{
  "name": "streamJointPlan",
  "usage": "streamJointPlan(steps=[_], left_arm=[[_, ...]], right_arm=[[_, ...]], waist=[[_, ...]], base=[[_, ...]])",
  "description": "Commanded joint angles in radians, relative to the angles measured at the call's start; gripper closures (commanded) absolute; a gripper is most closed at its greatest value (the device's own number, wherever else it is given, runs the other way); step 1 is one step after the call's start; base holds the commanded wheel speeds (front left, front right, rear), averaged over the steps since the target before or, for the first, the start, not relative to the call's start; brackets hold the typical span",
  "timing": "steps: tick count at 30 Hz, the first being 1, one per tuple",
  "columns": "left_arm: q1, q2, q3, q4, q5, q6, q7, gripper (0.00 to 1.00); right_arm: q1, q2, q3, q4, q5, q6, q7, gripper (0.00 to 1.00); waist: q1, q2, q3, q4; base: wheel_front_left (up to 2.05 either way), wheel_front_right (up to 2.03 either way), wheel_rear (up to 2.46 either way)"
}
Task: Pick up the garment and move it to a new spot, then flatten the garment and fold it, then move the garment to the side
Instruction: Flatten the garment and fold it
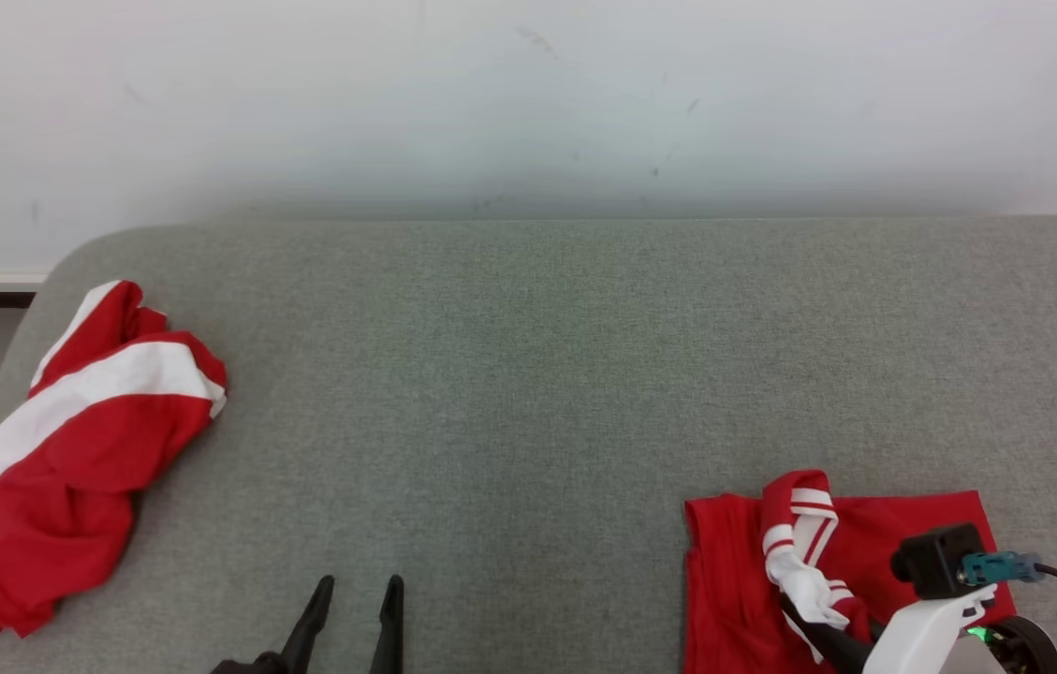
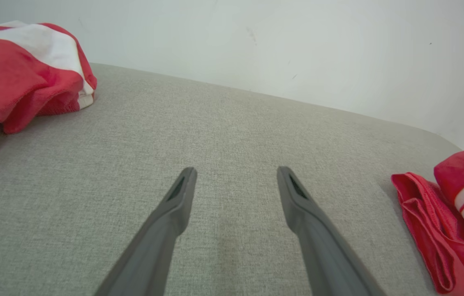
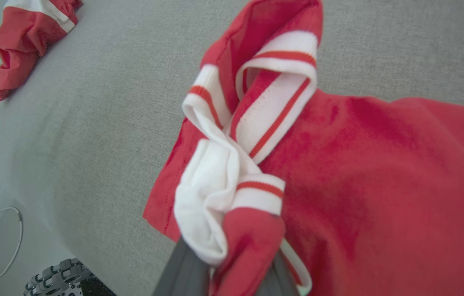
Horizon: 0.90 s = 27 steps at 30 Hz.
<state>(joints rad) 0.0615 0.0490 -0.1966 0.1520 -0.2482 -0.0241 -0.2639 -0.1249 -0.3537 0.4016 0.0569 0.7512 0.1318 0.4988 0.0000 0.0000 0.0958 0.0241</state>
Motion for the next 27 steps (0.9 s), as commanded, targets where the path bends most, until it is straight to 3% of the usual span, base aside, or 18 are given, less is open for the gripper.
streamJointPlan(steps=[1,8,9,11,22,27], left_arm=[[0.008,0.003,0.004,0.002,0.005,0.001,0.0,0.0],[0.003,0.003,0.003,0.008,0.012,-0.005,0.0,0.0],[0.002,0.003,0.002,0.009,0.012,-0.005,0.0,0.0],[0.002,0.003,0.002,0.012,0.012,-0.005,0.0,0.0],[0.021,0.003,0.008,0.012,0.01,0.001,0.0,0.0],[0.025,0.003,0.011,0.005,0.014,0.002,0.0,0.0]], right_arm=[[-0.026,0.012,0.013,0.014,-0.011,-0.002,-0.023,0.94],[-0.068,0.051,0.061,0.068,-0.032,-0.002,-0.079,0.88],[-0.072,0.055,0.067,0.075,-0.032,-0.002,-0.084,0.74],[-0.082,0.063,0.078,0.085,-0.04,-0.002,-0.104,0.0],[-0.063,0.144,0.117,-0.002,0.017,-0.002,-0.263,0.0],[-0.032,0.15,0.049,-0.042,-0.071,-0.002,-0.4,0.0]], waist=[[0.0,0.0,0.001,-0.002],[0.0,0.0,0.003,-0.004],[0.0,0.0,0.003,-0.004],[0.0,0.0,0.001,-0.004],[0.0,0.0,-0.017,-0.012],[0.0,0.0,-0.028,-0.024]], base=[[0.0,0.0,0.0],[0.0,0.0,0.0],[0.0,0.0,0.0],[0.0,0.0,0.0],[0.0,0.0,0.0],[0.0,0.0,0.0]])
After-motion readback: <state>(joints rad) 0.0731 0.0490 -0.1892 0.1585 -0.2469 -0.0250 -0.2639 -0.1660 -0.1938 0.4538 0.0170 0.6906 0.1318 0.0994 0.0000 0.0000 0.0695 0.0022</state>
